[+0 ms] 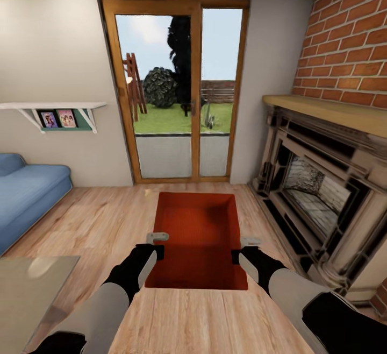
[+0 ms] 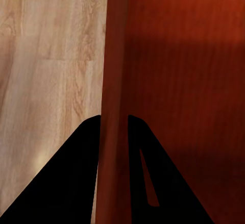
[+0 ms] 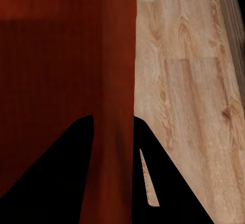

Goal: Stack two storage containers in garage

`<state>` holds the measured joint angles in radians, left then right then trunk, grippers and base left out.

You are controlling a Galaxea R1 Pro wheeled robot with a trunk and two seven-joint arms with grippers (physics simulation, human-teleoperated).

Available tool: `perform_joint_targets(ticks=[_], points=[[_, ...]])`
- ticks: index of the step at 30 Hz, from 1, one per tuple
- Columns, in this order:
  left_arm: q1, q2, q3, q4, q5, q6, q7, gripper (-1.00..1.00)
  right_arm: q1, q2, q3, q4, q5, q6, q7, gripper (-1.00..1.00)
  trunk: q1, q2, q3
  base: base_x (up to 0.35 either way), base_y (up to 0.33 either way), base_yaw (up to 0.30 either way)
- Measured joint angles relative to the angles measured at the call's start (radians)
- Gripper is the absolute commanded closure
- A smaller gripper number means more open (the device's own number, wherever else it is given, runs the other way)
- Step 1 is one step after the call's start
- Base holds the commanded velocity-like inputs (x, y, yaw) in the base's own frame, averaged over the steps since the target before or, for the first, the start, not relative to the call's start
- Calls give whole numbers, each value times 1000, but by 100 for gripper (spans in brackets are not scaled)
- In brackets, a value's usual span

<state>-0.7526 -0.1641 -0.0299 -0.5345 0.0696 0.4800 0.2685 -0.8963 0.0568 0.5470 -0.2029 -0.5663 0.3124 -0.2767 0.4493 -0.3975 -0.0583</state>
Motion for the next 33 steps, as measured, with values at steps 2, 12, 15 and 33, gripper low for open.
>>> perform_joint_targets(ticks=[2, 12, 15, 33], points=[[0, 0, 0, 3, 1, 0, 0, 100, 0, 0, 0, 0, 1, 2, 0, 100, 0, 0, 0, 0, 0, 300], [0, 0, 1, 2, 1, 1, 0, 100, 0, 0, 0, 0, 1, 3, 0, 100, 0, 0, 0, 0, 0, 300], [0, -1, 0, 1, -1, -1, 0, 100, 0, -1, 2, 0, -2, -1, 0, 100, 0, 0, 0, 0, 0, 300], [0, -1, 0, 2, -1, -3, 0, 100, 0, -1, 3, 0, -3, -2, 0, 100, 0, 0, 0, 0, 0, 300]])
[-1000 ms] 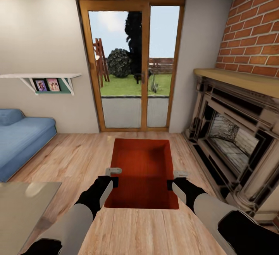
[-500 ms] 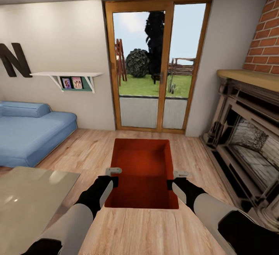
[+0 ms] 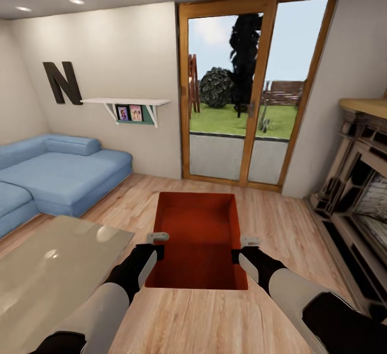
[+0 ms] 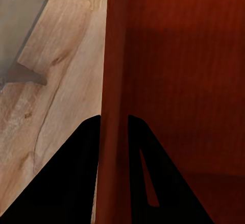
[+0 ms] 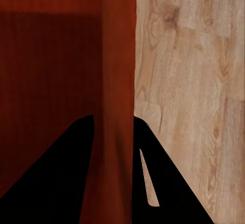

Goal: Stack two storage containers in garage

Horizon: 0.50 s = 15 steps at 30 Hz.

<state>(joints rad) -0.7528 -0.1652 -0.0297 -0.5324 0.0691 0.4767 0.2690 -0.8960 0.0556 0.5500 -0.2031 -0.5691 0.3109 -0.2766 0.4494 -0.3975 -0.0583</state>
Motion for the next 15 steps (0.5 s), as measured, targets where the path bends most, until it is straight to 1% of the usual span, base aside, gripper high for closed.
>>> perform_joint_targets(ticks=[15], points=[[0, 0, 0, -1, -1, 2, 0, 100, 0, 0, 0, 0, -1, 1, 0, 100, 0, 0, 0, 0, 0, 300]])
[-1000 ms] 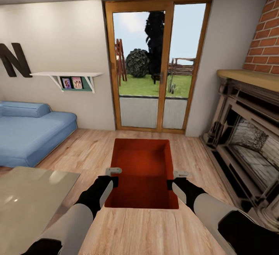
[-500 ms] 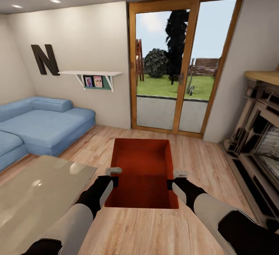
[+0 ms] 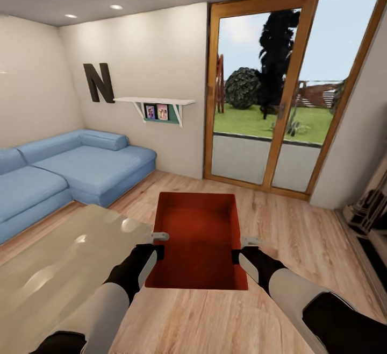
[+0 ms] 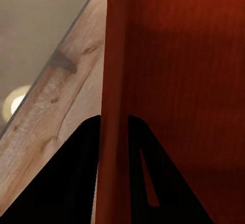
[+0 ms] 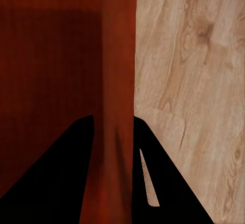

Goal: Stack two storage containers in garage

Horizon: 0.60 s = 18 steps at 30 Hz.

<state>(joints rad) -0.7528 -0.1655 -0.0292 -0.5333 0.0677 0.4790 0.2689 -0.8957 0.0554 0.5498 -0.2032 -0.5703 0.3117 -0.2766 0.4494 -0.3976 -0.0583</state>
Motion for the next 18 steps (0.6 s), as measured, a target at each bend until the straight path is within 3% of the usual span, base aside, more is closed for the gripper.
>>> perform_joint_targets(ticks=[18], points=[[0, 0, 0, -1, 0, 0, 1, 100, 0, 0, 1, 0, -1, -1, 0, 100, 0, 0, 0, 0, 0, 300]])
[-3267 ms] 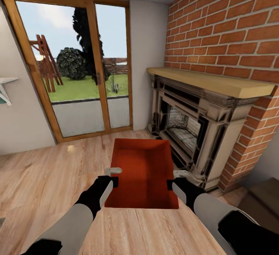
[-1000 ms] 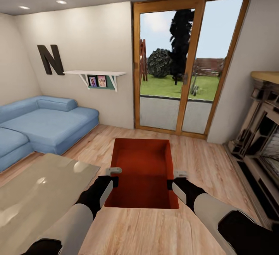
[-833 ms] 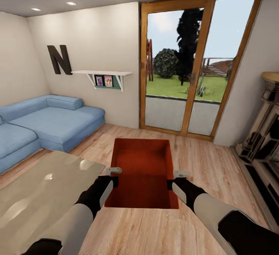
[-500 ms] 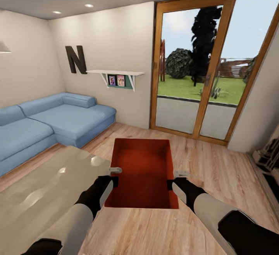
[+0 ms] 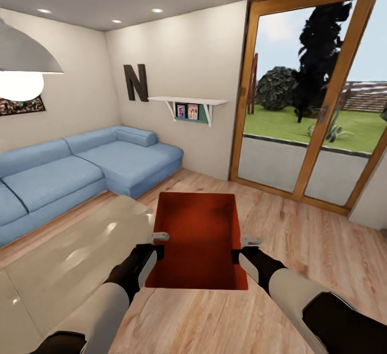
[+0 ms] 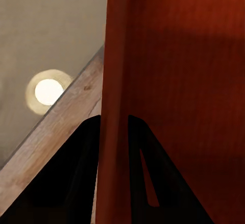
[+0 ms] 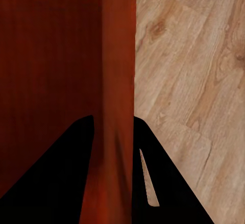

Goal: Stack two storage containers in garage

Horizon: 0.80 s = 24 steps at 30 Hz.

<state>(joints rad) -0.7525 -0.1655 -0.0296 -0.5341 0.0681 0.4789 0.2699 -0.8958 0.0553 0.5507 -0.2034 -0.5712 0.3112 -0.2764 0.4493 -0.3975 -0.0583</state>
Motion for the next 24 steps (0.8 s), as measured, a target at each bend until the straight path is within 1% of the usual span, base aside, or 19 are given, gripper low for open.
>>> perform_joint_targets(ticks=[24], points=[[0, 0, 0, 0, 0, 0, 0, 100, 0, 0, 0, 0, 0, 0, 0, 100, 0, 0, 0, 0, 0, 300]])
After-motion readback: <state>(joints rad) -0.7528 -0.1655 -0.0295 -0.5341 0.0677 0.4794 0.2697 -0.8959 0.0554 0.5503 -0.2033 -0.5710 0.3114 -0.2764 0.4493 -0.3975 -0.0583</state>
